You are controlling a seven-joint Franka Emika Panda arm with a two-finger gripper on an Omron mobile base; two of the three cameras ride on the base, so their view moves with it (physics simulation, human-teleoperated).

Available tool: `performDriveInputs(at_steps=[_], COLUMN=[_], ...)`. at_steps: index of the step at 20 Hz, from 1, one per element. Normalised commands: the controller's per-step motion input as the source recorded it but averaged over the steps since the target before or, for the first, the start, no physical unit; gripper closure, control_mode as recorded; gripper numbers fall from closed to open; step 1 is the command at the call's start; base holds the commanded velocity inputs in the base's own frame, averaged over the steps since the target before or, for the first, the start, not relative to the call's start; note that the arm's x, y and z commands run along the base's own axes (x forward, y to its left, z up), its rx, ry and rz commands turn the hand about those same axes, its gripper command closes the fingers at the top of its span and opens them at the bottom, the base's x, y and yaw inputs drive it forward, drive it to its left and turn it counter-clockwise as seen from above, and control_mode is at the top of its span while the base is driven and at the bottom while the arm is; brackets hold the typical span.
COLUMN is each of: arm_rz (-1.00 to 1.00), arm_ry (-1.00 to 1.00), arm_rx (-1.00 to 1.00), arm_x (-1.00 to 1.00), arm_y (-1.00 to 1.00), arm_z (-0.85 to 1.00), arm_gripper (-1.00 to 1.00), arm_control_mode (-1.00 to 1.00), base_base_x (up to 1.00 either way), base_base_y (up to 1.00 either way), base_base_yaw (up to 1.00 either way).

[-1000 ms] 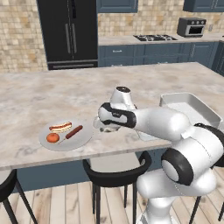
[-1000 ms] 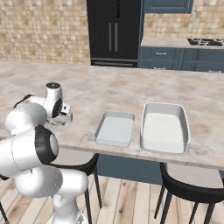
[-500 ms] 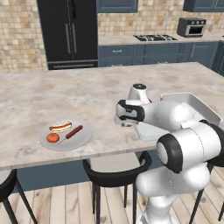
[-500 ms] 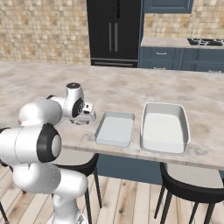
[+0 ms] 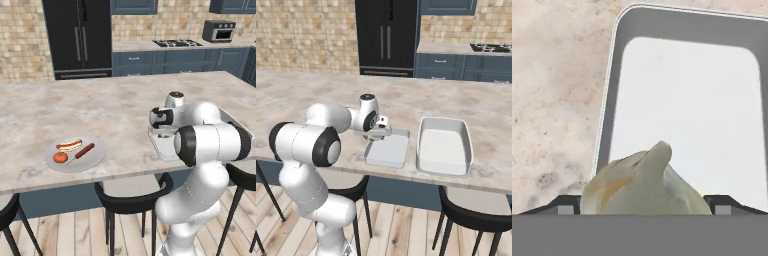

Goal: Place one cooked food and one vegetable from the large plate to each tupperware container.

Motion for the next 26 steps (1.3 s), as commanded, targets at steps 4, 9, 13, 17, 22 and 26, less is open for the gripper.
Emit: performDriveInputs(at_steps=[4,9,13,17,22,26], arm_rz=[0.0,0.0,0.0,0.0,0.0,0.0], arm_ry=[-0.02,-0.01,0.0,0.0,0.0,-0.03], arm_rx=[0.02,0.0,0.02,0.06,0.06,0.0], arm_x=[0.48,0.61,0.59,0.58,0.3,-0.08], arm_y=[-0.64,-0.17,-0.03,0.0,0.0,0.17], arm_z=[-0.45,-0.54,-0.37,-0.3,-0.49,-0.53], arm_gripper=[1.0,1.0,1.0,1.0,1.0,-1.0], arm_control_mode=[-1.0,-1.0,-1.0,-1.0,-1.0,-1.0], base_base_x=[0.0,0.0,0.0,0.0,0.0,0.0], base_base_y=[0.0,0.0,0.0,0.0,0.0,0.0], base_base_yaw=[0.0,0.0,0.0,0.0,0.0,0.0])
